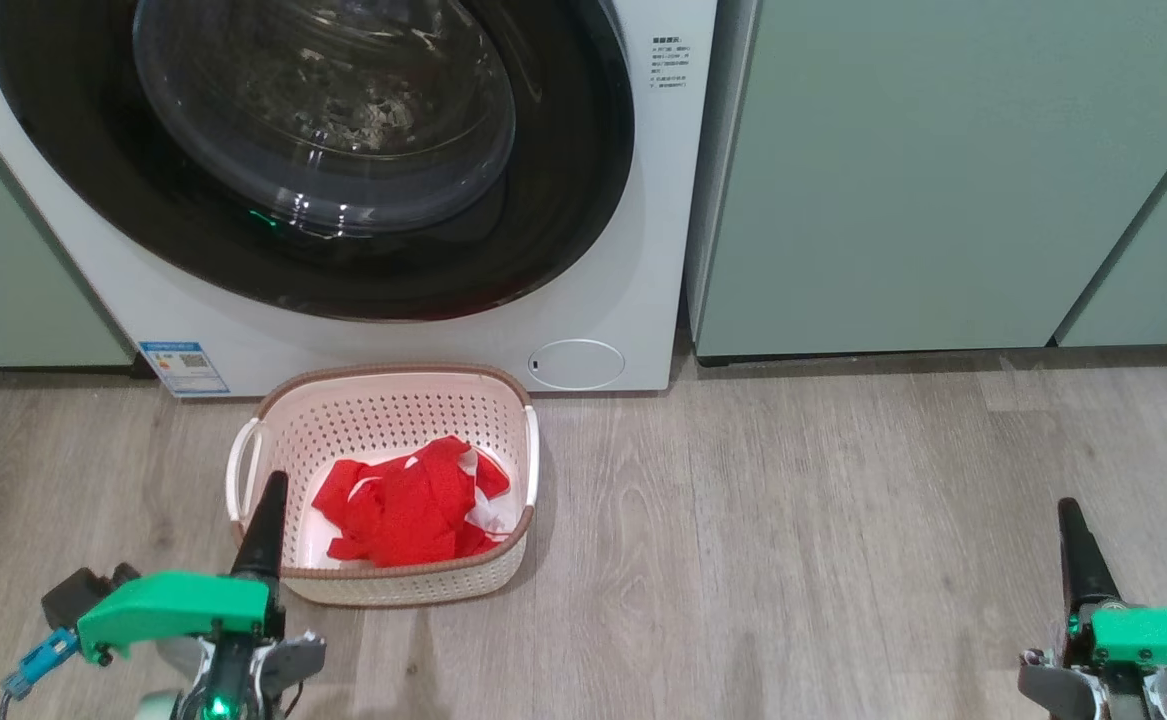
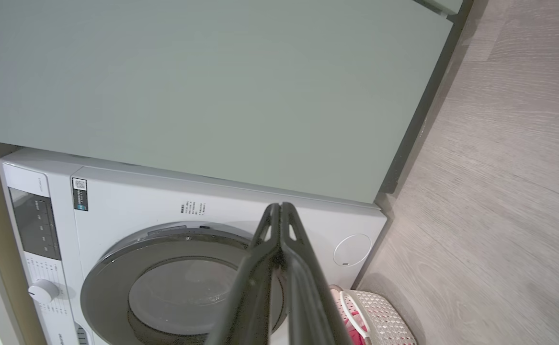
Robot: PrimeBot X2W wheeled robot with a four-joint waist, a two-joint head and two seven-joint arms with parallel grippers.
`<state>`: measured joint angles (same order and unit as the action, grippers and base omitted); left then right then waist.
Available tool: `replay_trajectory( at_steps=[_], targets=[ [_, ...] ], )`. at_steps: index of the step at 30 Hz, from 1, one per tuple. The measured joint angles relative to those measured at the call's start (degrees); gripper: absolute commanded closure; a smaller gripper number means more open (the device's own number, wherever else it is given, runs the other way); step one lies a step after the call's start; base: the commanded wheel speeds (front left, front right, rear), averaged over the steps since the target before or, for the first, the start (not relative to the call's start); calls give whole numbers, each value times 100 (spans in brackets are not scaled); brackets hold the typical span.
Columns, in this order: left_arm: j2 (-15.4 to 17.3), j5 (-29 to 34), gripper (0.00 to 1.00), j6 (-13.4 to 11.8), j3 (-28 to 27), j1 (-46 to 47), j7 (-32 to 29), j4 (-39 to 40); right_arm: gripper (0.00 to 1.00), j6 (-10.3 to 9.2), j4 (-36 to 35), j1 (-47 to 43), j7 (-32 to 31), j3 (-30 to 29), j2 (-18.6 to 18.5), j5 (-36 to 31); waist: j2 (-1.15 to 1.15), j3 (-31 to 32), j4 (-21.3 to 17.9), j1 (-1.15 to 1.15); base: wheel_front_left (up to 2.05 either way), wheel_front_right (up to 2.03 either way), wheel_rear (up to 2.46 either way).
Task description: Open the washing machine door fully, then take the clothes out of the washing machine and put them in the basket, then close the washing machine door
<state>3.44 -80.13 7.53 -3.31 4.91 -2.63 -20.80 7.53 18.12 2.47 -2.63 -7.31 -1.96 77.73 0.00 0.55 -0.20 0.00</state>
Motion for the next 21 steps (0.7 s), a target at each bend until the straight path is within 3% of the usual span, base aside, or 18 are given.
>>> replay_trajectory(
  at_steps=[21],
  targets=[
    [-77,-1076,100,0,-130,-15,-335,419,100,-1,-164,108,-327,-30,-1,1289,0,-70,19,0,0,0,0]
  ],
)
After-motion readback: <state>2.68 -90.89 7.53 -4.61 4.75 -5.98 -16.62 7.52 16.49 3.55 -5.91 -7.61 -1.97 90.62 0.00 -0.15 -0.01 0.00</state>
